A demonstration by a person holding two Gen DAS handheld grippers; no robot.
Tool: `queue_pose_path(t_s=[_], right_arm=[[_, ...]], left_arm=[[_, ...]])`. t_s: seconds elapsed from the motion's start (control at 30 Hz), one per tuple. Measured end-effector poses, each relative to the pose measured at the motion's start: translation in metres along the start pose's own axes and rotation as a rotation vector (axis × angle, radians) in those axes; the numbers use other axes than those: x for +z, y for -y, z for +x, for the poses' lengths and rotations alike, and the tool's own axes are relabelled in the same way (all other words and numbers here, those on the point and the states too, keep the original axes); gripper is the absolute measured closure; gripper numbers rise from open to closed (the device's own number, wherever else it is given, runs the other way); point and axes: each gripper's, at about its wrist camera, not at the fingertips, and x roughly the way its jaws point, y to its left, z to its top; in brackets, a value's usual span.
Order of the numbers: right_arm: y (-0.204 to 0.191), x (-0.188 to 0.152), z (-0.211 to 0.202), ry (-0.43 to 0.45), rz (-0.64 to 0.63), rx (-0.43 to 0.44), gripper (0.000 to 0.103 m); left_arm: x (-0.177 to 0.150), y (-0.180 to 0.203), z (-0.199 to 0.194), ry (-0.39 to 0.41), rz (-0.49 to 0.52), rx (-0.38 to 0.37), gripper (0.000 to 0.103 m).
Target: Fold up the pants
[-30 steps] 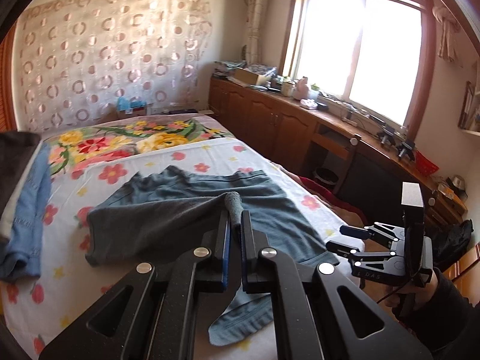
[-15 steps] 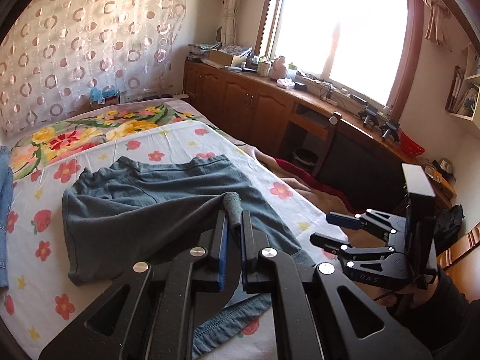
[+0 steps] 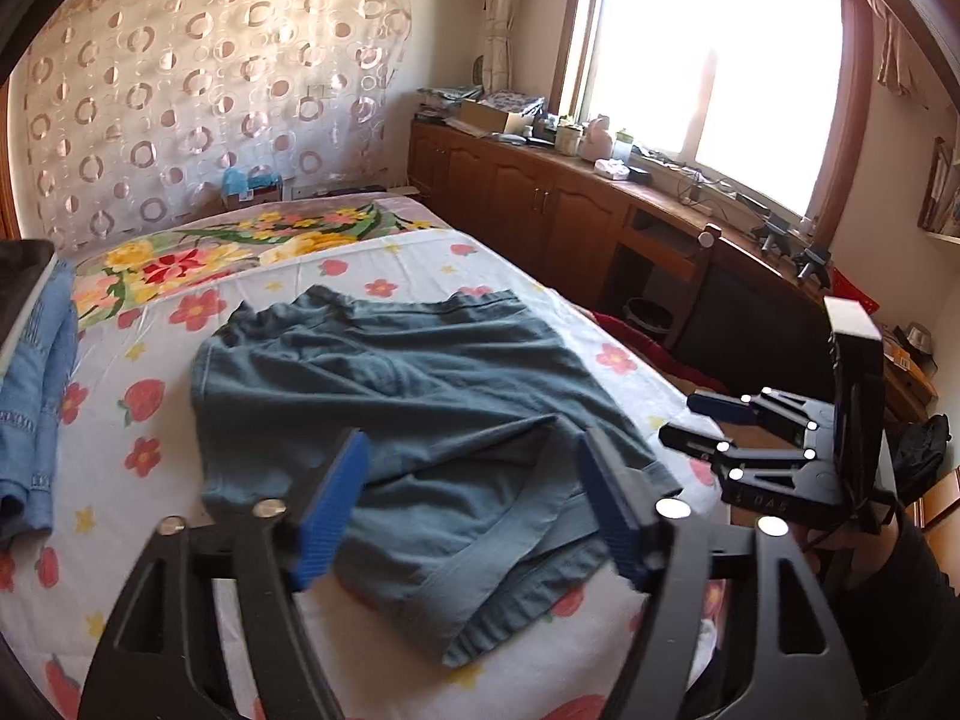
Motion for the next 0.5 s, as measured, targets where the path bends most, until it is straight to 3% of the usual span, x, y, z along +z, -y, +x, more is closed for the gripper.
queue_pose_path(t_s=[0.5], right_arm=[[-0.032,0.014,0.03,-0.018,-0.084,0.064,0.051]], left_arm=[[-0.053,-0.048,0.016,-0.111,-0.099,0.09,0.022]])
